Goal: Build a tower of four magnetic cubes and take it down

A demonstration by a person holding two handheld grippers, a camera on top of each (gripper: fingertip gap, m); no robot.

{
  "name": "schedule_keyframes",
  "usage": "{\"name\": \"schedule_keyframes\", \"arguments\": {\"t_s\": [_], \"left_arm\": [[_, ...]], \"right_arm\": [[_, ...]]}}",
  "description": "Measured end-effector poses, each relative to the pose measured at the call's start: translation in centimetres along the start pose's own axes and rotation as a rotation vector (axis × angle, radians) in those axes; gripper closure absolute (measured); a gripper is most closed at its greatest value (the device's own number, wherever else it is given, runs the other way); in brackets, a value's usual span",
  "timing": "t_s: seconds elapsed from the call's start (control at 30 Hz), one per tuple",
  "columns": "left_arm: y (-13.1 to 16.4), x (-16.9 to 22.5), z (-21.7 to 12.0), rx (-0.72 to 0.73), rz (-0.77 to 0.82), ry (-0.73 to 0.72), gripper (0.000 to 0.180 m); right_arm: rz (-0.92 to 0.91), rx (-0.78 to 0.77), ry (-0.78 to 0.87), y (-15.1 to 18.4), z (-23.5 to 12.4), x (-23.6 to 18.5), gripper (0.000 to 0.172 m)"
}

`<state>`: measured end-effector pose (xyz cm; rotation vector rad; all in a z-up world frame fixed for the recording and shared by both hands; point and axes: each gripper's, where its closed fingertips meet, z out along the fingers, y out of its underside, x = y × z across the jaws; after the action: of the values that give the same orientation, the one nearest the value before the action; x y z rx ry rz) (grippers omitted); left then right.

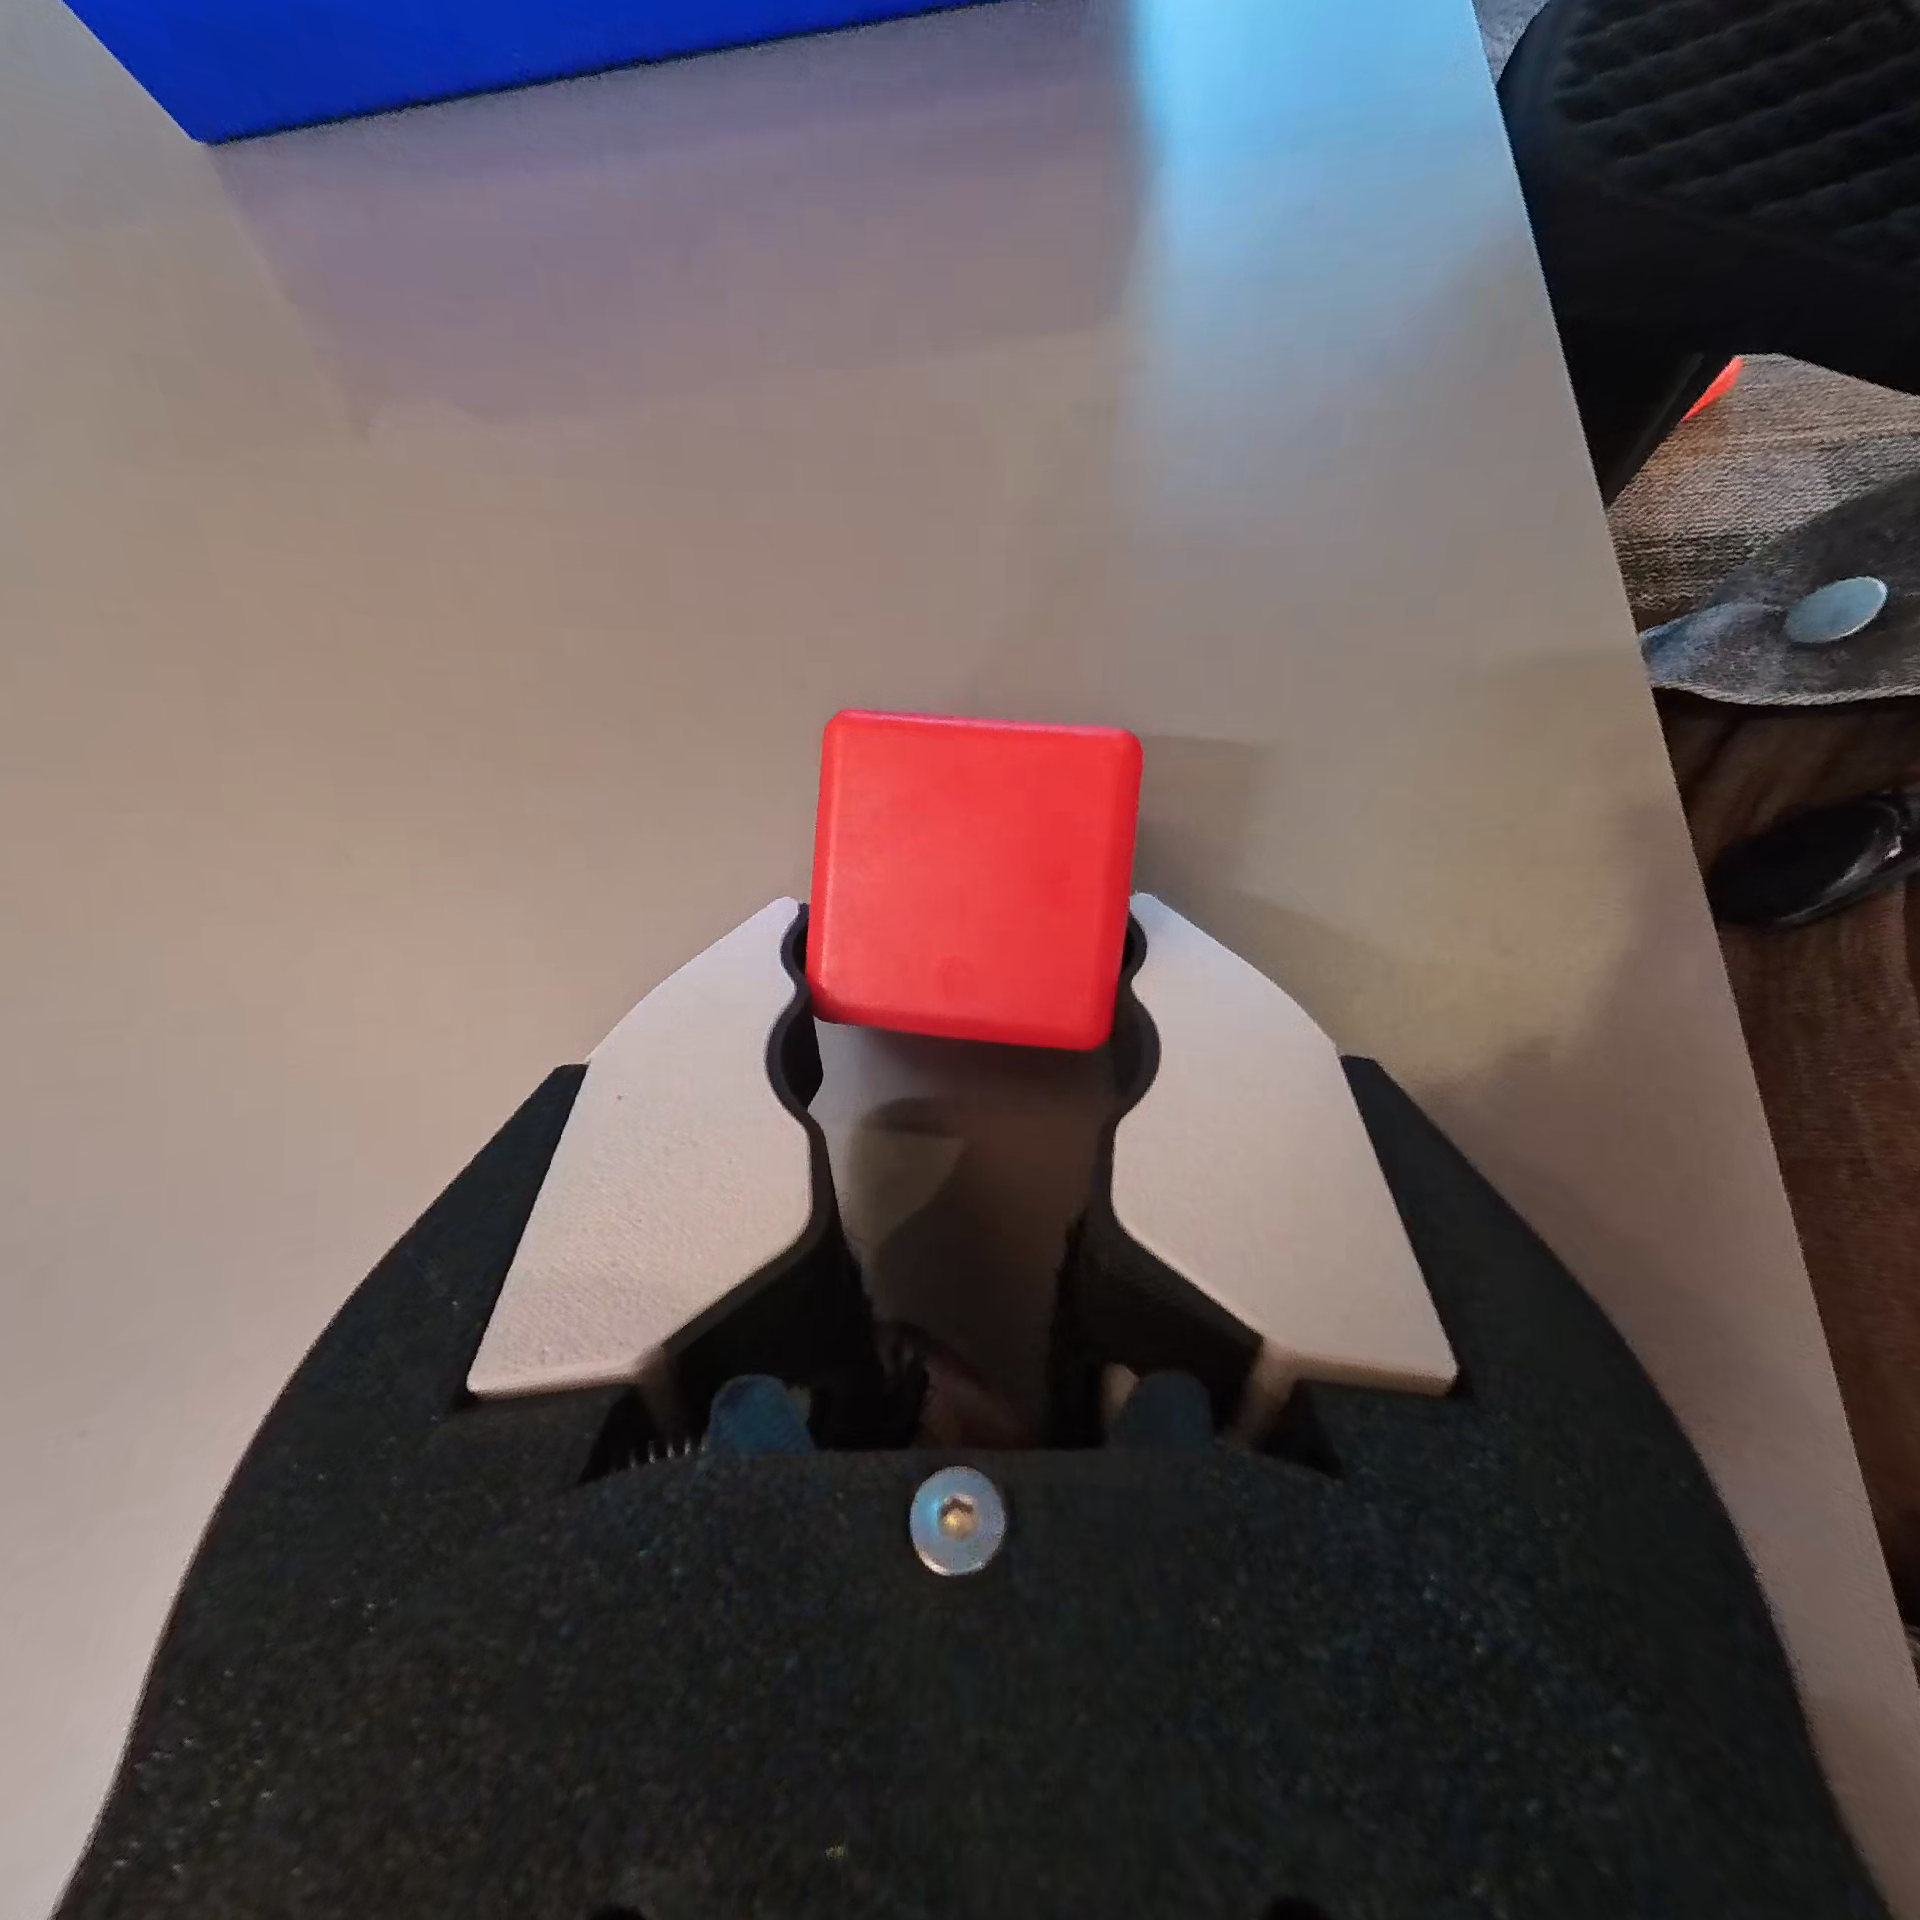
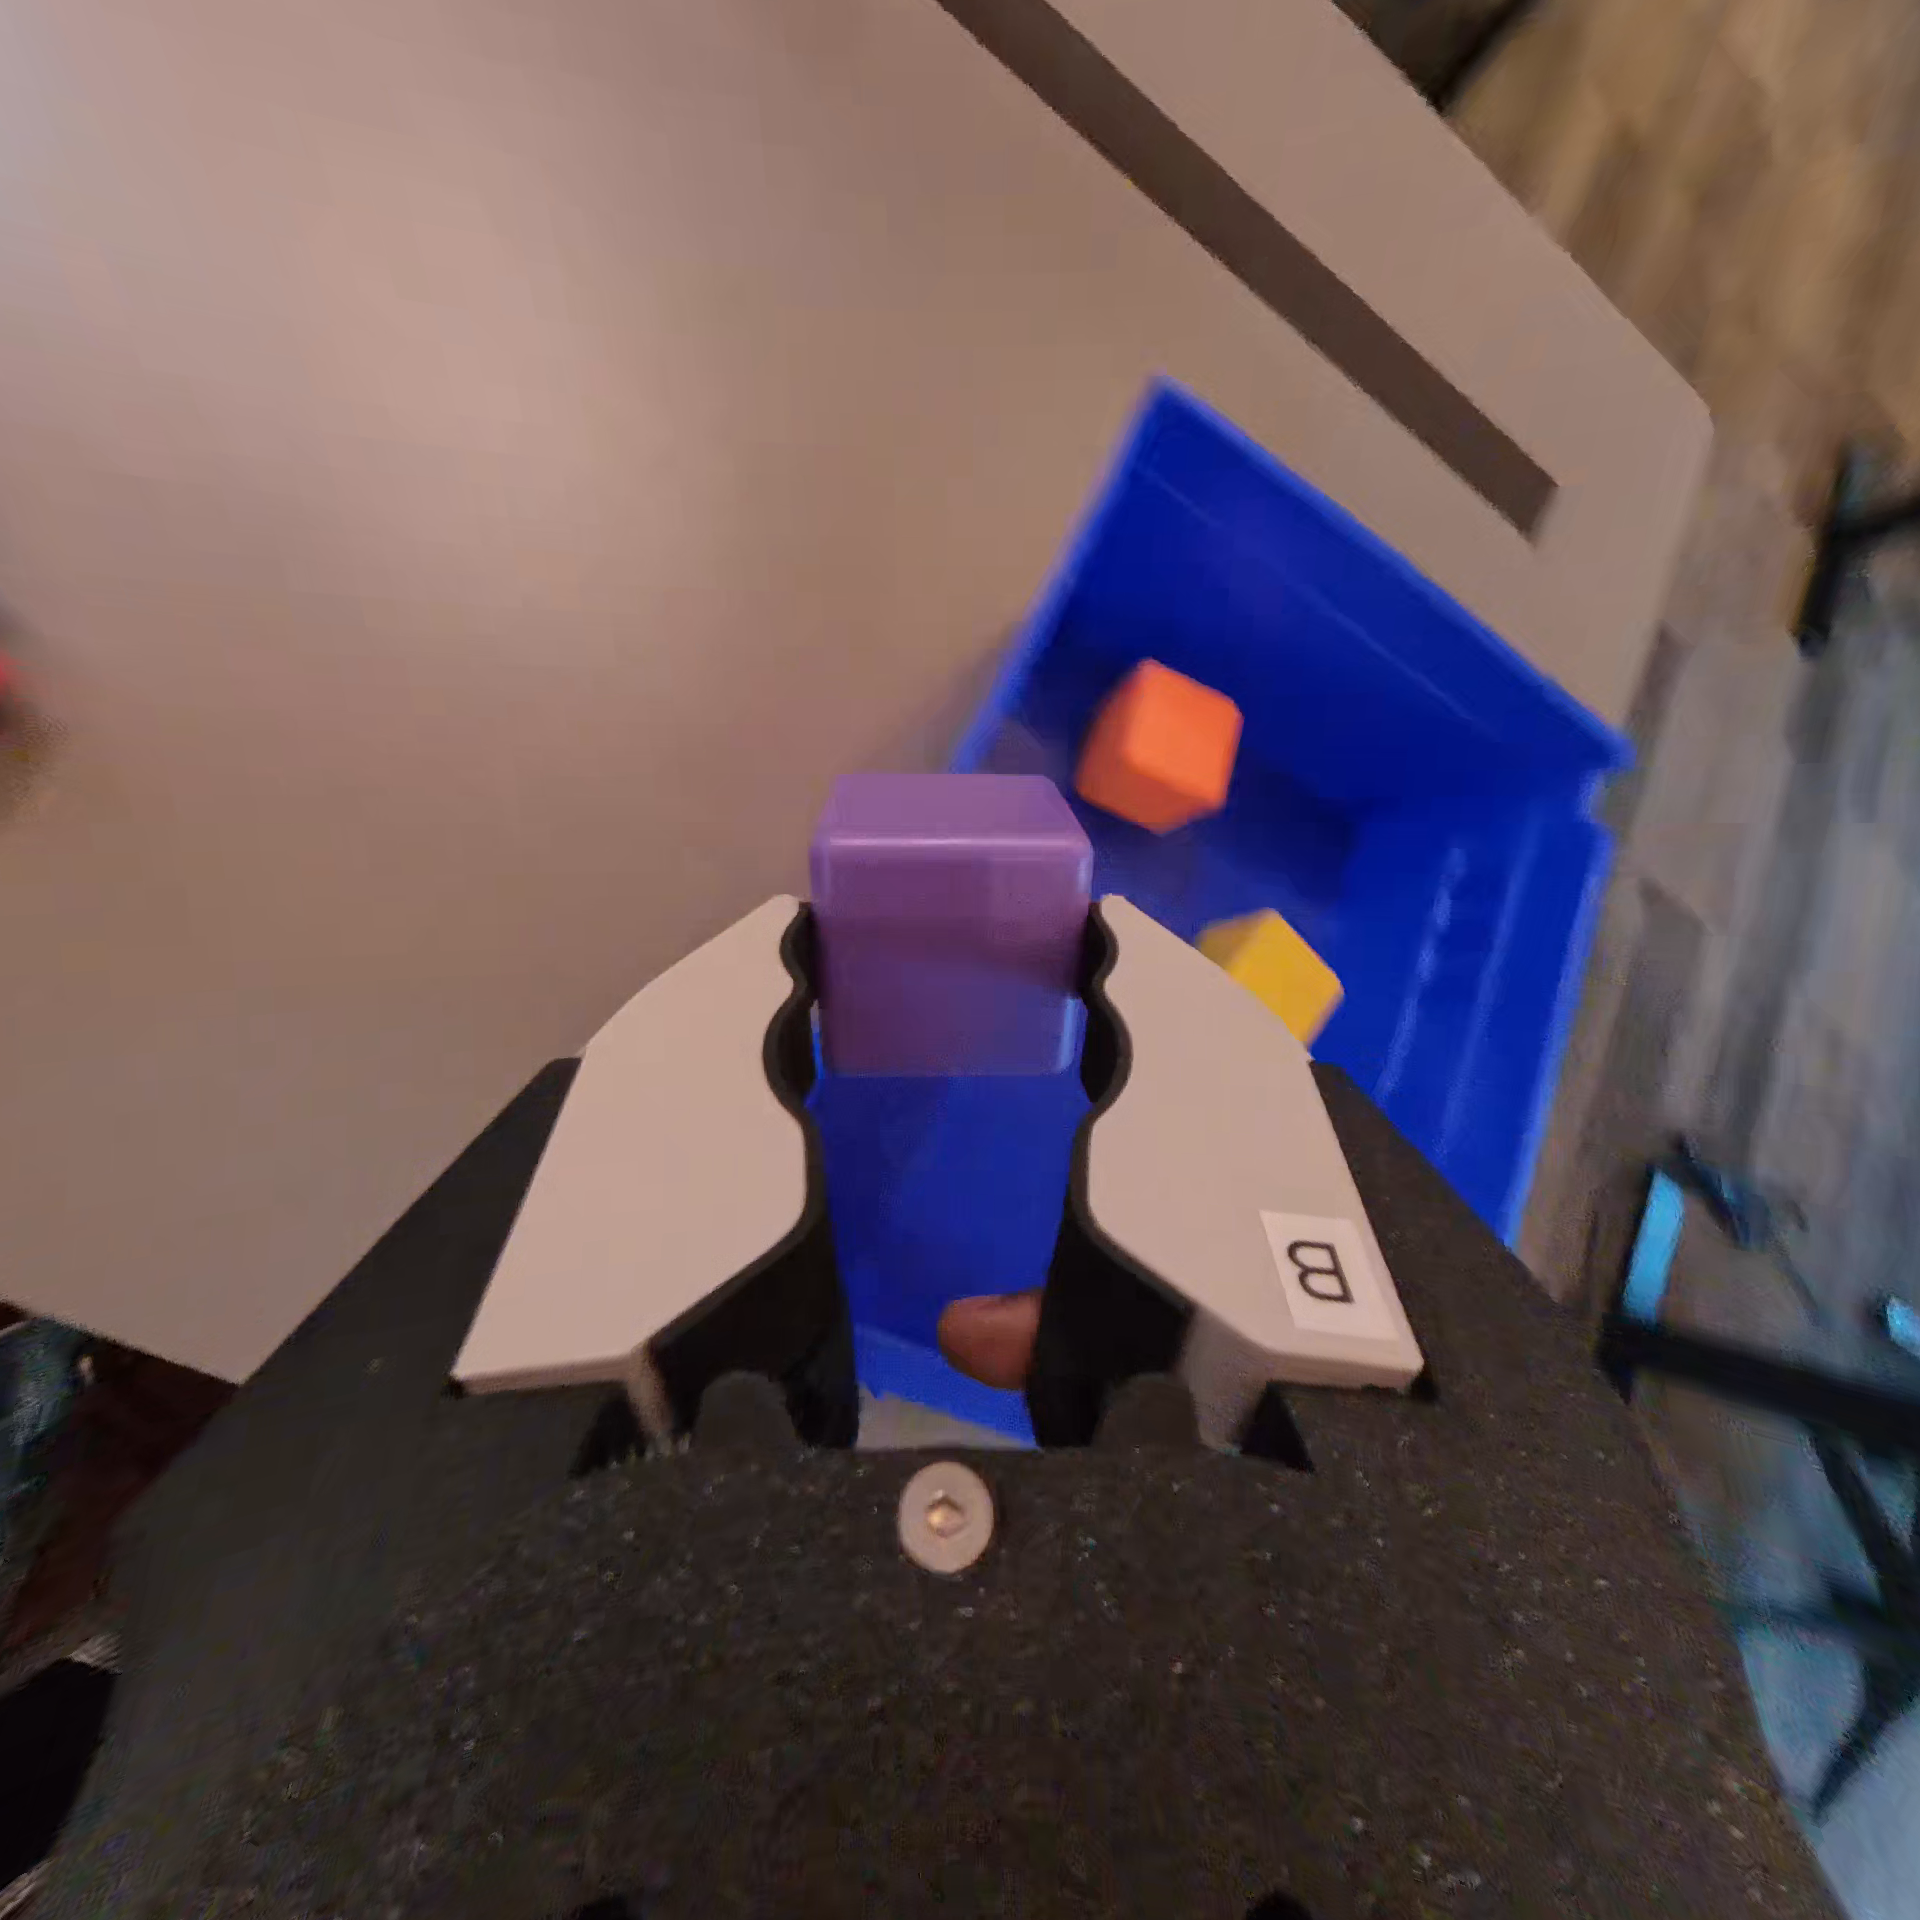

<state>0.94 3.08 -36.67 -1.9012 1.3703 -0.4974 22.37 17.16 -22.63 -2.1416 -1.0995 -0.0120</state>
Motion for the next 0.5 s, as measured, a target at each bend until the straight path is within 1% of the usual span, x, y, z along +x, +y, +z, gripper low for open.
{"name": "schedule_keyframes", "arguments": {"t_s": [0.1,0.23,0.37,0.5], "left_arm": [[0.0,-0.2,0.0,-0.001,0.004,-0.012,0.128],[0.0,-0.2,0.0,0.001,0.008,-0.013,0.128],[-0.1,-0.2,0.0,0.003,0.014,-0.019,0.128],[-0.3,-0.2,0.0,0.013,0.022,-0.017,0.128]], "right_arm": [[0.117,-0.124,0.032,3.3,1.7,2.4,0.123],[0.183,-0.232,-0.024,6.5,5.1,2.8,0.123],[0.215,-0.308,-0.064,8.5,7.7,2.5,0.123],[0.232,-0.350,-0.081,9.5,8.9,2.3,0.123]]}}
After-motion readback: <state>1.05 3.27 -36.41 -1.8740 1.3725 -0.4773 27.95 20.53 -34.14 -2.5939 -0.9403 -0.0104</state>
